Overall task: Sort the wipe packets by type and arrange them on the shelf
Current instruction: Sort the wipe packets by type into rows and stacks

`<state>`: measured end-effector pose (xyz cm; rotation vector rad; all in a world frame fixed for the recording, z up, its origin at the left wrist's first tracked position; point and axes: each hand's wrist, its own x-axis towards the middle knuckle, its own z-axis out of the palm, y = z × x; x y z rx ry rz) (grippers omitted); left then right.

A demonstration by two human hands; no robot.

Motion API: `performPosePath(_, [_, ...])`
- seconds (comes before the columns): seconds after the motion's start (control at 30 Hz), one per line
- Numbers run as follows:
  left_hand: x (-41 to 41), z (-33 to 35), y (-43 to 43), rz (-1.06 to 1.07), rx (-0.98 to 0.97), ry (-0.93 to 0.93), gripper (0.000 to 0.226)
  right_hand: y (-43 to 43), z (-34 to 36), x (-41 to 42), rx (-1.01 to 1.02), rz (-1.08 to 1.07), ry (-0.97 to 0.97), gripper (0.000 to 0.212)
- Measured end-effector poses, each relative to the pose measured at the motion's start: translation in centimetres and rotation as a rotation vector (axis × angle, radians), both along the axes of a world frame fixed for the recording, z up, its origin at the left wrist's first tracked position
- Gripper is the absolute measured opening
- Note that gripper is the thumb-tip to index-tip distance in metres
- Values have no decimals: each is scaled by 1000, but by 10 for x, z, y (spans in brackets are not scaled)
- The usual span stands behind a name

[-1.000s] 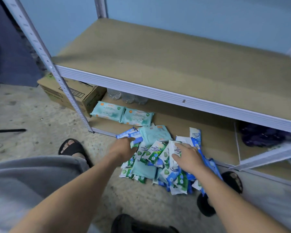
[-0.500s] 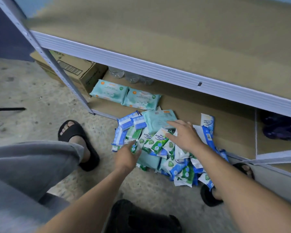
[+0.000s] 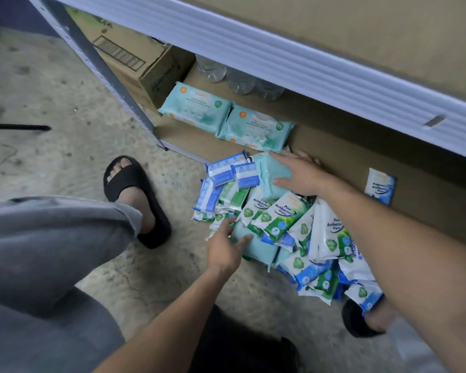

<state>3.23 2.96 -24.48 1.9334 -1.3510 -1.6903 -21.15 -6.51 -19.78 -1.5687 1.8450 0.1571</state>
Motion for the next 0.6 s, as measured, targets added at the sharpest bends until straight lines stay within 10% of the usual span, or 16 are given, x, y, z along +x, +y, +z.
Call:
performPosePath(0.3, [-2, -1, -7, 117, 87, 85, 30, -10, -4, -11, -66, 116, 194, 76])
performPosePath(0.6, [-2, 12, -10, 205, 112, 204, 27, 12, 10, -20, -123, -88, -80, 36])
